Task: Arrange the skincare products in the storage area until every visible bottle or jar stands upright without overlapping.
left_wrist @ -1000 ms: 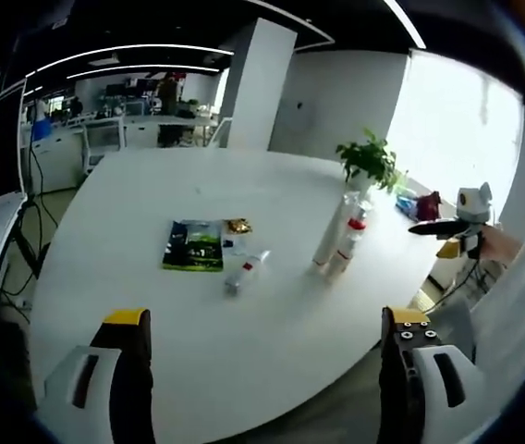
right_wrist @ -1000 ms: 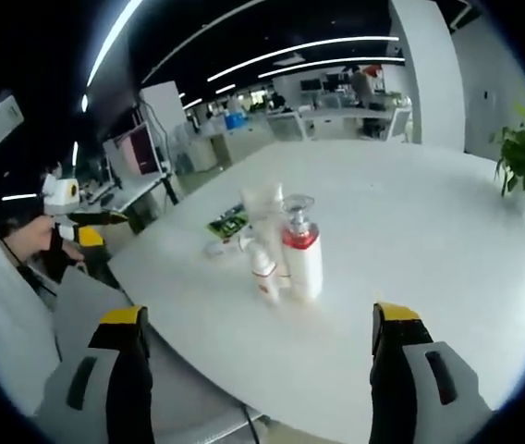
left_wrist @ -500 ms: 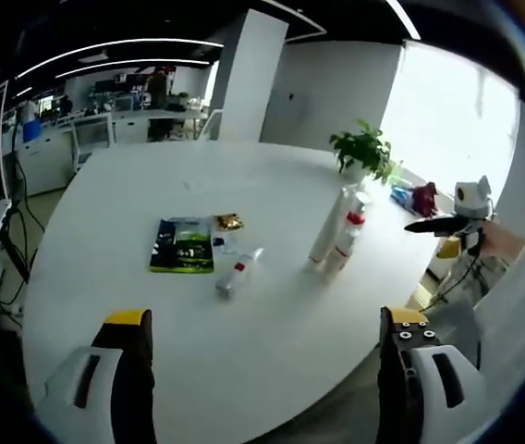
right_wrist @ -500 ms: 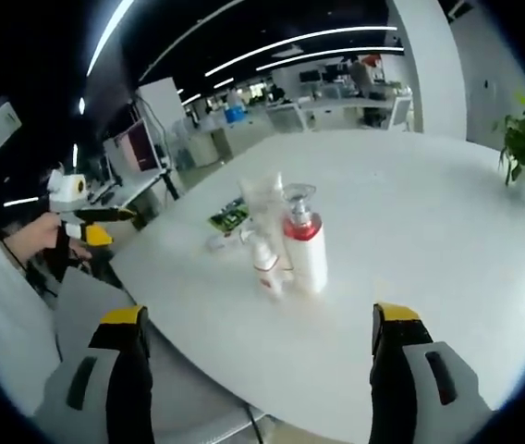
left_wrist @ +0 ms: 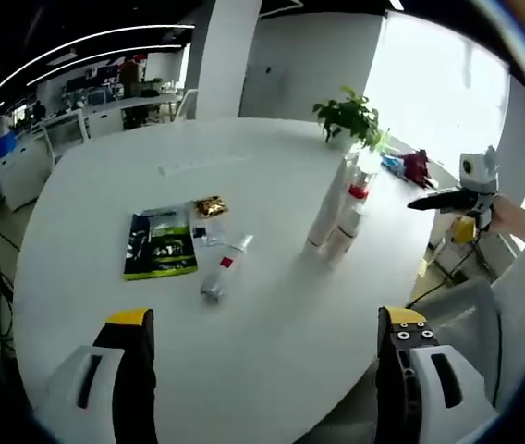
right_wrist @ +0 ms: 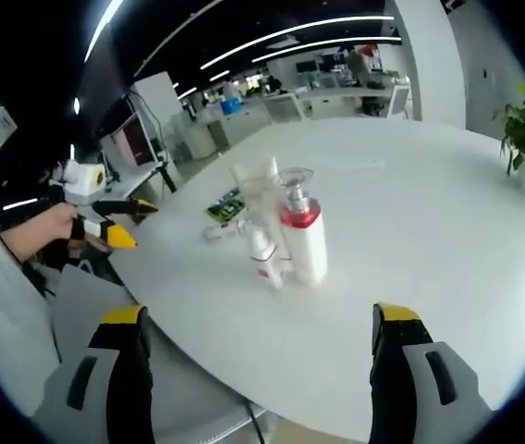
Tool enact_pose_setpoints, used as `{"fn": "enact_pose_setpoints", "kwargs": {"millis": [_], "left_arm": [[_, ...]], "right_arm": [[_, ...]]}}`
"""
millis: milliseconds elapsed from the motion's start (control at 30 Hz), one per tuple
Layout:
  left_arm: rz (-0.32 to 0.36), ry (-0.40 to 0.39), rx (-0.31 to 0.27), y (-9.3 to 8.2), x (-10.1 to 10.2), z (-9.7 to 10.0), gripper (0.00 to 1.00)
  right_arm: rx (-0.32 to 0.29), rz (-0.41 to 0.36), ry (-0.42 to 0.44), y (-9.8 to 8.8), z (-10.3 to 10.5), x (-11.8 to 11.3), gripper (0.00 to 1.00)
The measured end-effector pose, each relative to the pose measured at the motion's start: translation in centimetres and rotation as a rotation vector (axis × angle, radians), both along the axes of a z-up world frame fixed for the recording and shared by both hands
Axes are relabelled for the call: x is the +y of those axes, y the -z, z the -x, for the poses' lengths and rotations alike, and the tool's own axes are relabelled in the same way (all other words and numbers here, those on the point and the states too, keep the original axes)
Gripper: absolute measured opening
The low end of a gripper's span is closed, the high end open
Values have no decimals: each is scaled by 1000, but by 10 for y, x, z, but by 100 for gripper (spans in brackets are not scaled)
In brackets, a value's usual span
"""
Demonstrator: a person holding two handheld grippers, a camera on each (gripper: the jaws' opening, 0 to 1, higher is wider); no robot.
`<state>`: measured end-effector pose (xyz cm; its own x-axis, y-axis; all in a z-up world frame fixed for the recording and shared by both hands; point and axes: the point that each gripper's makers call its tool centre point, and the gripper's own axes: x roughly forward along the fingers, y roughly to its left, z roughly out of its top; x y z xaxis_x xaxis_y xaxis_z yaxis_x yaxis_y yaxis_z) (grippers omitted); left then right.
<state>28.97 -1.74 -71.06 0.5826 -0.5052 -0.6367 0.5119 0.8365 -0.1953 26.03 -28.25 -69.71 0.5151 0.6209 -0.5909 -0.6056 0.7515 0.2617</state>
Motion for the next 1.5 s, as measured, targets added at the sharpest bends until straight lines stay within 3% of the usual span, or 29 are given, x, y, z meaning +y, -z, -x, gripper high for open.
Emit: {"fn": "enact_pose_setpoints", "kwargs": {"millis": [467, 900, 1267, 1500], "left_arm": [[-101, 95, 103, 48, -11, -33, 85], [-167, 124, 126, 83, -9, -71, 74], [-241, 196, 151, 103, -11, -95, 58], [-293, 249, 169, 107, -15, -97, 49]], "right_arm": [[51, 6, 22, 17, 2, 1, 99], [106, 19, 41, 35, 7, 0, 99], [117, 35, 31, 41, 9, 0, 99], [123, 35, 32, 43, 12, 0, 96]]}}
